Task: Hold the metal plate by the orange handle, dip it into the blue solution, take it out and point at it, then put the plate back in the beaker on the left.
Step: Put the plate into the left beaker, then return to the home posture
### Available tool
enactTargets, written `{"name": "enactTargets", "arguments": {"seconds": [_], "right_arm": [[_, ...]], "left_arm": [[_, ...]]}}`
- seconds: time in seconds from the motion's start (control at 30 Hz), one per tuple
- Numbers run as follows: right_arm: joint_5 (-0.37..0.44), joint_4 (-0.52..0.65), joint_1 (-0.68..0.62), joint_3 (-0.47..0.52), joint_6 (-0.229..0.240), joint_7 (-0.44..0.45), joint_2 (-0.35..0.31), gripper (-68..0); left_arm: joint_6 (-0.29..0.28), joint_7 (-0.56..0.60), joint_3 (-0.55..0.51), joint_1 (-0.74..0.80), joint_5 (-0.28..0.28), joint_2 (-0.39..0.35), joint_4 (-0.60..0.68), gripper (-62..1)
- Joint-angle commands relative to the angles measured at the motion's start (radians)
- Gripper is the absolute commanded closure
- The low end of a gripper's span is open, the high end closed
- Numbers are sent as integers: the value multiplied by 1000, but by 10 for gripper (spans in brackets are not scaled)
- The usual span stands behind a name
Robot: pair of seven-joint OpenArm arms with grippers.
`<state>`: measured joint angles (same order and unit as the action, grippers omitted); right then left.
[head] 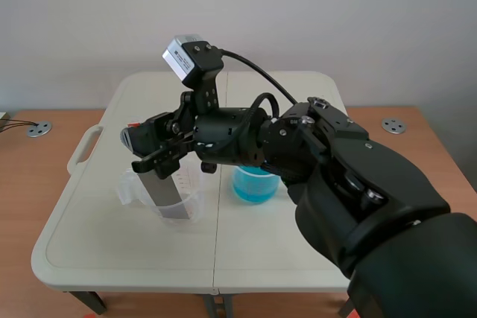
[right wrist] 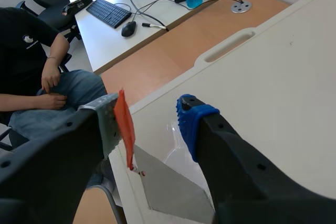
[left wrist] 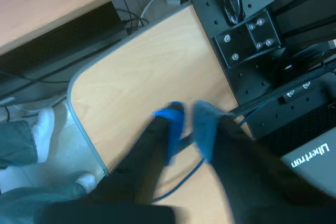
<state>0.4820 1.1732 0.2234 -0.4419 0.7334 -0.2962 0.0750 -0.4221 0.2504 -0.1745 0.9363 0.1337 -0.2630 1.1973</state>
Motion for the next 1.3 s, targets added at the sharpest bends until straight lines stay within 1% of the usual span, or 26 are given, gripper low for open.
{"name": "enactTargets", "arguments": {"seconds": [0.0,0.03,0.07,0.23,0.3,0.4,0.43,0.6,0.63,0.7,0.77,0.83,0.97,1.13,1.2,1.27], "right_arm": [[15,14,34,17,12,15,3,-293],[16,14,38,21,12,15,0,-307],[16,14,40,25,12,15,0,-319],[15,14,64,56,-20,15,0,-368],[15,14,74,66,-41,14,-1,-385],[15,14,82,82,-56,14,-6,-392],[15,14,84,86,-56,14,-6,-400],[18,14,94,97,-57,16,-23,-401],[19,14,95,97,-57,19,-25,-406],[19,14,95,97,-57,20,-25,-441],[19,14,95,97,-57,23,-25,-464],[19,14,95,97,-57,23,-25,-474],[21,15,95,97,-56,30,-25,-480],[58,26,95,97,-56,36,-25,-564],[73,34,95,97,-56,32,-28,-604],[80,50,95,97,-56,26,-36,-644]], "left_arm": [[-6,6,-3,13,-5,2,10,-482],[-5,5,-3,13,-5,2,10,-618],[-5,2,-3,12,-5,2,10,-623],[-6,-28,-3,11,-5,2,10,-623],[-6,-40,-3,11,-5,2,10,-623],[-6,-42,-3,11,-5,2,10,-623],[-6,-42,-3,10,-5,2,10,-623],[-6,-47,-3,10,-6,2,10,-623],[-6,-46,-3,10,-6,2,10,-623],[-8,-37,-3,10,-18,2,10,-623],[-10,-10,-3,8,-18,2,10,-623],[-10,0,-3,2,-16,-2,20,-623],[-10,-18,-5,-21,-16,-4,35,-623],[-9,-7,-5,-50,-16,-8,60,-623],[-8,-7,-5,-60,-17,-21,94,-623],[-6,-7,-5,-66,-32,-41,145,-623]]}}
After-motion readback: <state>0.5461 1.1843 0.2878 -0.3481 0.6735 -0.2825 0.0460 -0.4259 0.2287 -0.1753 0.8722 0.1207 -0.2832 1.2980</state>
